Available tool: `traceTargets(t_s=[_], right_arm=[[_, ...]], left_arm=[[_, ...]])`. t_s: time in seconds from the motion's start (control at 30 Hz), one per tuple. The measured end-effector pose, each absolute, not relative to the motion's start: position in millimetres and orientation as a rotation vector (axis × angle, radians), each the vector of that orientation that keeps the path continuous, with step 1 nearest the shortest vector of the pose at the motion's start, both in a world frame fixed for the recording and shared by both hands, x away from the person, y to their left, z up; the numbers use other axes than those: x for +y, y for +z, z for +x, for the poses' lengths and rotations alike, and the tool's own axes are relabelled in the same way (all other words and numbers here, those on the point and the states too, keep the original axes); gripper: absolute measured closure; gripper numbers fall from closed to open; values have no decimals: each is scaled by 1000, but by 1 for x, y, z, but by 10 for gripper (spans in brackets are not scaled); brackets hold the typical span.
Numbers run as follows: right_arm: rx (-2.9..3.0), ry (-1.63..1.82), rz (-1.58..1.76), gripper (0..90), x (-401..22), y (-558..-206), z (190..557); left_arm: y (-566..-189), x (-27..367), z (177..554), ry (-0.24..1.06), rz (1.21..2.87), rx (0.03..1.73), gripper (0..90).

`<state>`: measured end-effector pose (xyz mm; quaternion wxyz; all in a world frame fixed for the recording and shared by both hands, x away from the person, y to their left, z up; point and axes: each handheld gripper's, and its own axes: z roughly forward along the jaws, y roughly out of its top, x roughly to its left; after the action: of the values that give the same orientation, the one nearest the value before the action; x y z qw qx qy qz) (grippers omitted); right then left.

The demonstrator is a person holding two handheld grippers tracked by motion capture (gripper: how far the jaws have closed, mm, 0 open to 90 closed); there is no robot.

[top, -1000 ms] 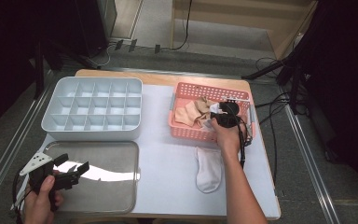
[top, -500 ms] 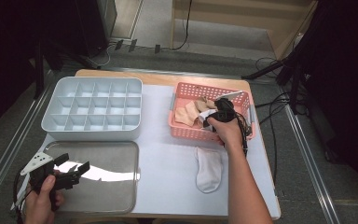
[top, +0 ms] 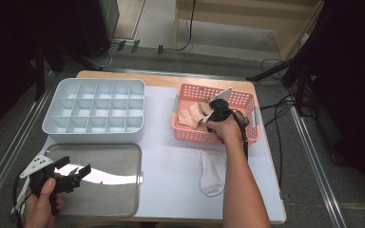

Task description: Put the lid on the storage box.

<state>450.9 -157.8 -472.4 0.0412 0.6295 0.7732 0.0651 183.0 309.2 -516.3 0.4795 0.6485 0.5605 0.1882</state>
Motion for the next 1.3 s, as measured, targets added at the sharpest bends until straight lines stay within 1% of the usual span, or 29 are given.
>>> traceTargets(t_s=[0.1,0.17,0.23,0.37,0.47,0.6,0.77,0.9,1.03,1.1,1.2,1.3], right_arm=[[2368,151,1866,809,-154,-473,450],[2364,201,1873,850,-158,-472,450],[2322,307,1885,865,-162,-466,449],[2241,619,1914,868,-172,-455,447],[2177,772,1855,868,-174,-446,445],[2024,922,1767,868,-174,-436,441],[1839,919,1666,867,-186,-424,435],[1764,1135,1624,867,-203,-410,431],[1829,1186,1564,866,-189,-405,437],[1853,1308,1475,865,-174,-401,440],[1859,1367,1384,864,-156,-394,441],[1879,1323,1371,862,-148,-396,444]], left_arm=[[-516,310,183,459,1582,1369,55],[-516,310,183,462,1577,1369,55],[-516,311,183,462,1576,1371,55],[-516,310,184,458,1573,1371,55],[-516,309,183,459,1581,1368,55],[-516,310,183,460,1576,1373,55],[-517,313,182,463,1574,1377,55],[-518,312,184,461,1579,1379,56],[-517,308,184,468,1586,1372,59],[-517,309,183,467,1584,1372,59],[-517,311,182,468,1575,1375,59],[-517,311,182,465,1576,1375,59]])
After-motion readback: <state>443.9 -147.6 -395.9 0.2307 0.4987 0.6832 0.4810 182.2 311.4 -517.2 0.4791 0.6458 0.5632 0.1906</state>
